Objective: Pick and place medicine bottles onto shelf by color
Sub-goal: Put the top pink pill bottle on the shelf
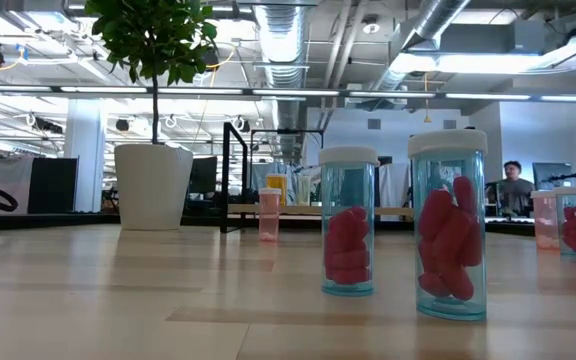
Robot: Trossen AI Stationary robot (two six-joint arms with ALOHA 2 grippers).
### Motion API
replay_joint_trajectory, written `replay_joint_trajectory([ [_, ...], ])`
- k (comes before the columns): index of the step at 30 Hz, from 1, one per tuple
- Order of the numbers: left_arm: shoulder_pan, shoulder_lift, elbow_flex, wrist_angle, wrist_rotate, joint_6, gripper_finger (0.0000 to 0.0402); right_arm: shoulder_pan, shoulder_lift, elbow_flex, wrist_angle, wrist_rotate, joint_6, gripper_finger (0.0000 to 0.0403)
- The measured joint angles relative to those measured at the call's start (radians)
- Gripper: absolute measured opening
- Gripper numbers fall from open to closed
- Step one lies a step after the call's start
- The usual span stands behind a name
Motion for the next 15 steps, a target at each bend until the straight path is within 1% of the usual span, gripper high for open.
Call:
replay_joint_trajectory([
  [4,0.013,0.002,0.000,-0.001,0.018,-0.003,0.0183,-0.001,0.000,0.000,0.003,0.000,0.000,0.0138],
  [9,0.017,0.002,0.000,0.010,0.045,-0.011,0.0222,-0.002,0.000,0.000,0.006,0.000,0.000,0.0135],
  [12,0.019,0.002,0.000,0.012,0.040,-0.012,0.0242,-0.002,0.007,0.001,0.023,0.000,0.000,0.0134],
  [15,0.033,0.002,0.000,0.013,0.077,-0.038,0.0251,0.003,0.023,-0.001,0.049,0.000,-0.001,0.0135],
])
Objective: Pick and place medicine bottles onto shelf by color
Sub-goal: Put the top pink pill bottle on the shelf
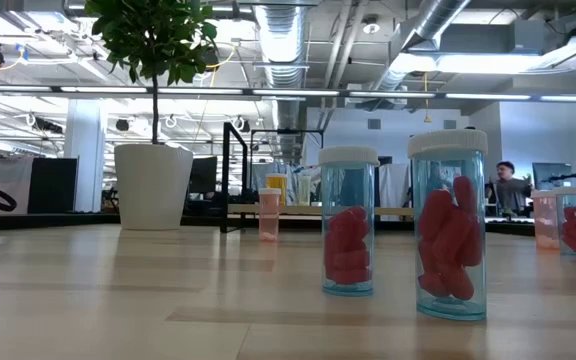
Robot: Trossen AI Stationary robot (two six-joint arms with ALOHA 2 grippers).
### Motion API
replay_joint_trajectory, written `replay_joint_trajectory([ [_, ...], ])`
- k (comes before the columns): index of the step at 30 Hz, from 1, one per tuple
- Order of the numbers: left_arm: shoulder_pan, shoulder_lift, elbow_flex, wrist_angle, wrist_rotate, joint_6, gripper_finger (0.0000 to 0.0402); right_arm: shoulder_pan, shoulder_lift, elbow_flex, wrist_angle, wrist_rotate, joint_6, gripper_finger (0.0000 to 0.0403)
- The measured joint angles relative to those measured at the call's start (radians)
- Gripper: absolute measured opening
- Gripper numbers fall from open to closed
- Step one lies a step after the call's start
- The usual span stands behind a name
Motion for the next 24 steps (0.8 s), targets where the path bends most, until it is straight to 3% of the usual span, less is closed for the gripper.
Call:
replay_joint_trajectory([
  [12,0.016,0.014,0.000,-0.012,0.029,-0.038,0.0245,0.000,0.072,0.053,0.025,-0.003,-0.023,0.0136],
  [24,0.016,0.014,0.000,-0.032,0.019,-0.051,0.0168,0.001,0.069,0.058,-0.027,-0.005,-0.024,0.0136],
])
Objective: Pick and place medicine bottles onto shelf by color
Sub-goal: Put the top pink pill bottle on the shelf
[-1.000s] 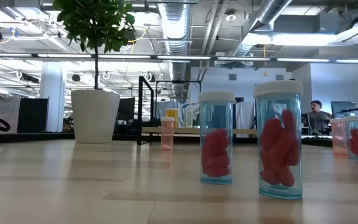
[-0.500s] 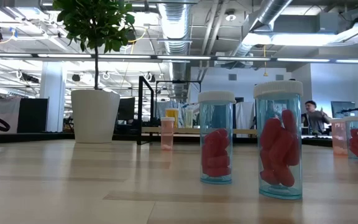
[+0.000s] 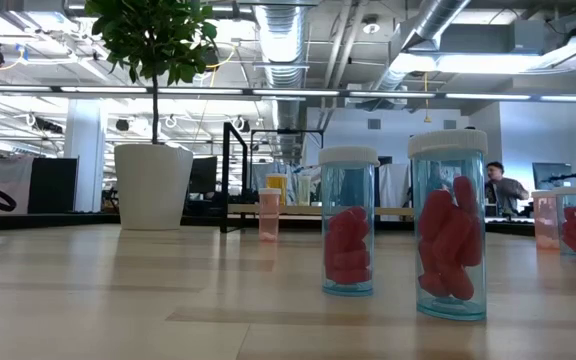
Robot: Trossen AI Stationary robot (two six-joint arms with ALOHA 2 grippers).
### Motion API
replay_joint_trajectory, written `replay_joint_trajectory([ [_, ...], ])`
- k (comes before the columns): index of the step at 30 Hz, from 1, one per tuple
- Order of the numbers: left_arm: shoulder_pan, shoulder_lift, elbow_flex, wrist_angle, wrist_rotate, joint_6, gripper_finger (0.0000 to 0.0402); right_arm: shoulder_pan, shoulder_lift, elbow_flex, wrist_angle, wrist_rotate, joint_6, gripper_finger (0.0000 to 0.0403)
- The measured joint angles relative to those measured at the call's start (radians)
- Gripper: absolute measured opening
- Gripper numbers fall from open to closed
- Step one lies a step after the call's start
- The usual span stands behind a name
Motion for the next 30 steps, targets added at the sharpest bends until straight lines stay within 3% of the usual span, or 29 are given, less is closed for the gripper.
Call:
replay_joint_trajectory([
  [12,0.000,0.000,0.000,-0.004,-0.001,0.011,0.0083,0.000,-0.001,0.000,-0.011,-0.001,0.004,0.0140],
  [19,0.000,0.000,0.000,-0.013,-0.001,0.018,0.0078,0.003,-0.002,0.001,-0.034,-0.001,0.003,0.0151],
  [27,0.000,0.000,0.000,-0.031,-0.006,0.018,0.0084,-0.005,-0.076,0.000,-0.220,0.000,0.103,0.0216],
  [30,0.008,0.000,0.000,-0.062,-0.004,0.018,0.0084,-0.008,-0.130,0.001,-0.317,0.001,0.210,0.0244],
])
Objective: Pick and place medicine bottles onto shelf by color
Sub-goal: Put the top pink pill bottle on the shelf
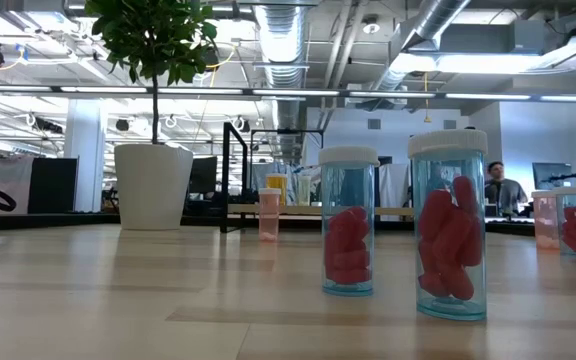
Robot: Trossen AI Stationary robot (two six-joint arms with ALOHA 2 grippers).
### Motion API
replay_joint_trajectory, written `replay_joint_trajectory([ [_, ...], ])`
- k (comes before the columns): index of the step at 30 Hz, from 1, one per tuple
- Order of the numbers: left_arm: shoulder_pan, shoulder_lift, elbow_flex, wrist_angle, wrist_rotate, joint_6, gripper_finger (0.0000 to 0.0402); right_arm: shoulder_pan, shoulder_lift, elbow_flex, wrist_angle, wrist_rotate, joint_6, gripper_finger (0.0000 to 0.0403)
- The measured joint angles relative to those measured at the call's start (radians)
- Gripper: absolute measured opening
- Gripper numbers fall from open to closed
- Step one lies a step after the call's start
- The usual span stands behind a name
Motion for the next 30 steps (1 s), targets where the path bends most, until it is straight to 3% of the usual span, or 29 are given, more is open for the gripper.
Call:
replay_joint_trajectory([
  [3,0.017,0.000,0.000,-0.065,0.031,-0.017,0.0084,-0.020,-0.036,0.043,-0.166,0.001,0.173,0.0259],
  [6,0.044,0.022,0.003,-0.073,0.139,-0.062,0.0084,-0.034,-0.040,0.115,-0.365,0.002,0.269,0.0262],
  [11,0.095,0.101,0.000,-0.084,0.420,-0.190,0.0084,-0.023,0.015,0.244,-0.610,-0.026,0.251,0.0262],
  [18,0.123,0.181,0.000,-0.056,0.563,-0.314,0.0084,-0.003,0.150,0.415,-0.931,-0.123,0.201,0.0262],
  [22,0.125,0.207,0.000,-0.036,0.657,-0.364,0.0084,0.008,0.214,0.479,-1.028,-0.175,0.192,0.0263],
  [30,0.126,0.233,0.000,-0.042,0.711,-0.429,0.0084,0.008,0.264,0.527,-1.057,-0.234,0.158,0.0263],
])
